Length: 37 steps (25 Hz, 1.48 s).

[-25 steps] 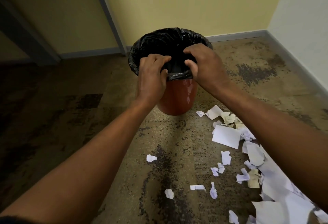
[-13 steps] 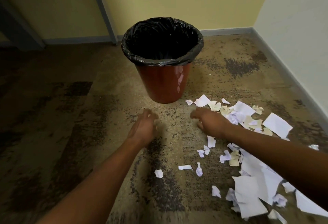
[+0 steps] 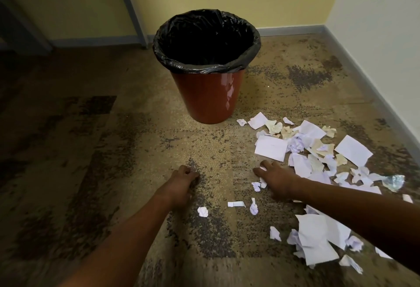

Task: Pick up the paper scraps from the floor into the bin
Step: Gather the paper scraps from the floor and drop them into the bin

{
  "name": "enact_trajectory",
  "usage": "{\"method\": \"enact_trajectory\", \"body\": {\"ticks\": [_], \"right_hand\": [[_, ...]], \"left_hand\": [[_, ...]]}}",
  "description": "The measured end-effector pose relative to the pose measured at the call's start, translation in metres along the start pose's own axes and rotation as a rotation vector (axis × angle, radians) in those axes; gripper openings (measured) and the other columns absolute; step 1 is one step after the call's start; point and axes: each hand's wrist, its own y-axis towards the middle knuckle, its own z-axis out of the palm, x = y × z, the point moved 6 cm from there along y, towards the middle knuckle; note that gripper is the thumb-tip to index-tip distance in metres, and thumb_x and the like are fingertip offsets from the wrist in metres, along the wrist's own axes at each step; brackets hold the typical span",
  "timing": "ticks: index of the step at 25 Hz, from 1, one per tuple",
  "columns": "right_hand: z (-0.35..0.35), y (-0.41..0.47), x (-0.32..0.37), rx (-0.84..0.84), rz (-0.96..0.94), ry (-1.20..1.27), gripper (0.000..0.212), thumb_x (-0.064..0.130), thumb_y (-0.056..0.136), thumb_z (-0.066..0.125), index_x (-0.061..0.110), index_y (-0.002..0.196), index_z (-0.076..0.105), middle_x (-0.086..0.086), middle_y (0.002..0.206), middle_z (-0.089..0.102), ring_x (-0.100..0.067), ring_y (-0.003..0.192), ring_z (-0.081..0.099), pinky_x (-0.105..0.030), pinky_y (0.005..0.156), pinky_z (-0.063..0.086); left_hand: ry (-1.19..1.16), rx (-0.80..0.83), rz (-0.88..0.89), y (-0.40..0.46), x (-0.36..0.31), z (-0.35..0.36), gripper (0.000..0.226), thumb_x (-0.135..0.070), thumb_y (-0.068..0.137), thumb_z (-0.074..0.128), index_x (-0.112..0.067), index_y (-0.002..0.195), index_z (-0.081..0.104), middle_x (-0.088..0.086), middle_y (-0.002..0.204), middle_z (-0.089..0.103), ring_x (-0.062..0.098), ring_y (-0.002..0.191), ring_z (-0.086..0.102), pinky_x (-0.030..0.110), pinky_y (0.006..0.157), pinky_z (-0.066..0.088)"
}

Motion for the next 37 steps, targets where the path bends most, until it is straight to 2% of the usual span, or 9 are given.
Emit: {"method": "enact_trajectory", "body": {"ticks": [6, 9, 14, 16, 19, 23, 27, 33, 37], "right_hand": [[0.007, -0.013, 0.026, 0.031, -0.087, 0.019, 0.103, 0.025, 0.066, 0.086, 0.02, 0.146, 0.022, -0.017, 0.145, 0.027, -0.036, 0.128, 0.039, -0.047, 0.098, 0.048], [0.01, -0.021, 0.042, 0.045, -0.129, 0.019, 0.112, 0.032, 0.059, 0.09, 0.02, 0.147, 0.022, -0.016, 0.142, 0.03, -0.036, 0.124, 0.04, -0.046, 0.098, 0.047], [0.009, -0.031, 0.063, 0.011, -0.122, 0.065, 0.105, 0.025, 0.059, 0.09, 0.02, 0.144, 0.027, -0.015, 0.142, 0.031, -0.035, 0.121, 0.044, -0.043, 0.094, 0.048], [0.009, -0.035, 0.066, -0.008, -0.097, 0.077, 0.101, 0.021, 0.062, 0.088, 0.02, 0.143, 0.028, -0.015, 0.141, 0.031, -0.035, 0.12, 0.046, -0.044, 0.093, 0.049], [0.01, -0.037, 0.066, -0.004, -0.078, 0.1, 0.097, 0.017, 0.065, 0.086, 0.02, 0.142, 0.028, -0.015, 0.141, 0.03, -0.037, 0.12, 0.045, -0.047, 0.094, 0.049], [0.012, -0.038, 0.062, -0.028, -0.068, 0.137, 0.086, 0.015, 0.069, 0.082, 0.019, 0.139, 0.032, -0.015, 0.137, 0.033, -0.037, 0.115, 0.052, -0.043, 0.088, 0.05], [0.014, -0.035, 0.057, -0.065, -0.056, 0.217, 0.074, 0.012, 0.068, 0.079, 0.019, 0.13, 0.038, -0.013, 0.127, 0.037, -0.035, 0.096, 0.063, -0.037, 0.073, 0.049], [0.019, -0.026, 0.054, -0.11, -0.019, 0.334, 0.053, 0.021, 0.076, 0.071, 0.017, 0.122, 0.045, -0.012, 0.119, 0.043, -0.032, 0.097, 0.06, -0.036, 0.076, 0.049], [0.022, -0.026, 0.048, -0.122, 0.02, 0.438, 0.047, 0.022, 0.074, 0.072, 0.015, 0.115, 0.05, -0.012, 0.112, 0.048, -0.029, 0.096, 0.057, -0.03, 0.07, 0.042]], "left_hand": [[-0.153, 0.072, 0.117, -0.023, -0.019, 0.023, 0.081, -0.024, 0.071, 0.086, -0.022, 0.143, 0.048, -0.001, 0.135, 0.036, 0.021, 0.121, 0.048, 0.031, 0.103, 0.045], [-0.062, 0.071, 0.155, -0.035, -0.026, 0.033, 0.078, -0.021, 0.071, 0.082, -0.024, 0.141, 0.048, -0.002, 0.135, 0.039, 0.022, 0.116, 0.053, 0.036, 0.095, 0.049], [-0.085, 0.014, 0.172, -0.044, -0.059, 0.038, 0.057, -0.011, 0.078, 0.072, -0.028, 0.128, 0.052, -0.006, 0.123, 0.044, 0.018, 0.099, 0.058, 0.03, 0.079, 0.049], [-0.121, -0.016, 0.179, -0.043, -0.079, 0.041, 0.055, -0.008, 0.081, 0.068, -0.025, 0.13, 0.052, -0.002, 0.126, 0.047, 0.018, 0.097, 0.059, 0.034, 0.083, 0.051], [-0.118, -0.039, 0.159, -0.039, -0.106, 0.046, 0.058, -0.014, 0.084, 0.067, -0.021, 0.138, 0.046, 0.003, 0.132, 0.043, 0.03, 0.105, 0.06, 0.044, 0.087, 0.051], [-0.102, -0.07, 0.152, -0.033, -0.132, 0.05, 0.04, -0.016, 0.092, 0.057, -0.016, 0.131, 0.048, 0.009, 0.128, 0.041, 0.037, 0.104, 0.059, 0.047, 0.084, 0.049], [-0.139, -0.105, 0.115, -0.027, -0.14, 0.054, 0.036, -0.016, 0.092, 0.053, -0.016, 0.129, 0.049, 0.009, 0.124, 0.041, 0.036, 0.104, 0.058, 0.045, 0.084, 0.048], [-0.357, -0.182, 0.015, -0.018, -0.142, 0.056, 0.026, -0.021, 0.09, 0.057, -0.02, 0.116, 0.059, 0.007, 0.115, 0.05, 0.03, 0.101, 0.059, 0.042, 0.086, 0.05], [-0.469, -0.181, -0.045, -0.009, -0.143, 0.057, 0.023, -0.023, 0.082, 0.071, -0.022, 0.104, 0.067, 0.005, 0.108, 0.056, 0.022, 0.097, 0.059, 0.027, 0.081, 0.045]]}}
